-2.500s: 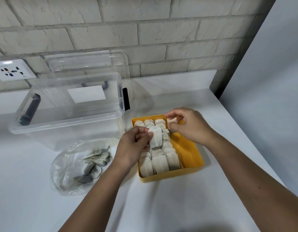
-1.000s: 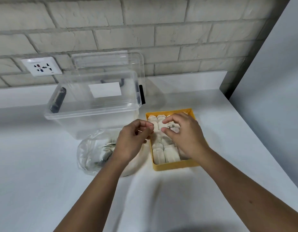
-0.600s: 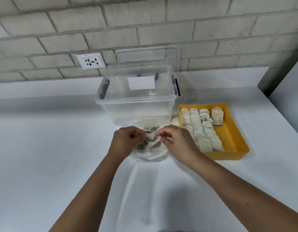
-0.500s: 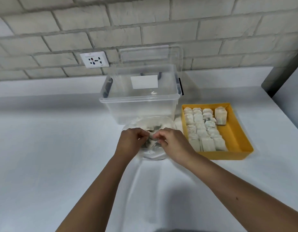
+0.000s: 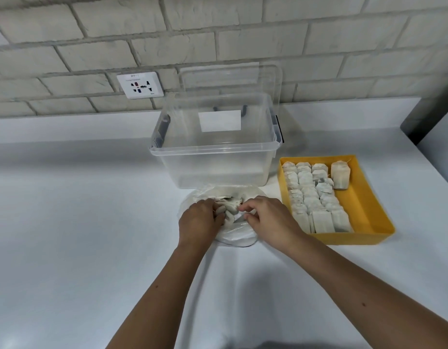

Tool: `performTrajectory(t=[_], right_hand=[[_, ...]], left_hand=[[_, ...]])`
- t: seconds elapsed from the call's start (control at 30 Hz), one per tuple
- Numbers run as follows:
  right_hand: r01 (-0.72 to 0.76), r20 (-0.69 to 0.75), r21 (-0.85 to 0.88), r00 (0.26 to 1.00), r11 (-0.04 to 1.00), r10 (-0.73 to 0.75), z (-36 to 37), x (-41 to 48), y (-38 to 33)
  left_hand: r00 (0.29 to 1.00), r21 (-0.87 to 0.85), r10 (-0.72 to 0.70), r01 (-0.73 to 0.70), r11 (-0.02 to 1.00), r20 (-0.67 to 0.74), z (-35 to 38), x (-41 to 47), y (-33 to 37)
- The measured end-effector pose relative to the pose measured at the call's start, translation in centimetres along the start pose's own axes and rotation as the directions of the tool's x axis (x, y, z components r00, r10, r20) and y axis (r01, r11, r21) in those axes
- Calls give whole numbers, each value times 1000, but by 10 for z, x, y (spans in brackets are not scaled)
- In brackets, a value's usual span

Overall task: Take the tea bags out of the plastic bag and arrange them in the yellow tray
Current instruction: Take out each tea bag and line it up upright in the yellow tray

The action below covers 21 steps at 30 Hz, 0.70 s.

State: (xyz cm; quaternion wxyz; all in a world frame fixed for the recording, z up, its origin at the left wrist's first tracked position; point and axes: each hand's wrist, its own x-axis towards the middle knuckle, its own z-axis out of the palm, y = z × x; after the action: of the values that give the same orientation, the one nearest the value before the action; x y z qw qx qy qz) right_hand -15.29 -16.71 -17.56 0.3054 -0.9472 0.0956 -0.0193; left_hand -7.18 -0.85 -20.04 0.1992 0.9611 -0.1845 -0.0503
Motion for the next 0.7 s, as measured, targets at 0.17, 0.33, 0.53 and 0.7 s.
performTrajectory(t=[0.17, 0.33, 0.53, 0.7], right_hand=[[-17, -76, 136, 997, 991, 27, -1, 1, 0], [-87, -3, 363, 995, 928, 95, 0, 4, -14], [35, -33, 371, 999, 928, -24, -15, 18, -19], [97, -69, 220, 994, 971, -84, -15, 27, -13]], left_hand=[[995, -486, -95, 99, 868, 33, -23, -14, 1], [977, -809, -178, 198, 554, 117, -37, -22, 11], [988, -772, -54, 148, 618, 146, -44, -20, 9], [994, -595, -87, 106, 797, 61, -43, -15, 5]])
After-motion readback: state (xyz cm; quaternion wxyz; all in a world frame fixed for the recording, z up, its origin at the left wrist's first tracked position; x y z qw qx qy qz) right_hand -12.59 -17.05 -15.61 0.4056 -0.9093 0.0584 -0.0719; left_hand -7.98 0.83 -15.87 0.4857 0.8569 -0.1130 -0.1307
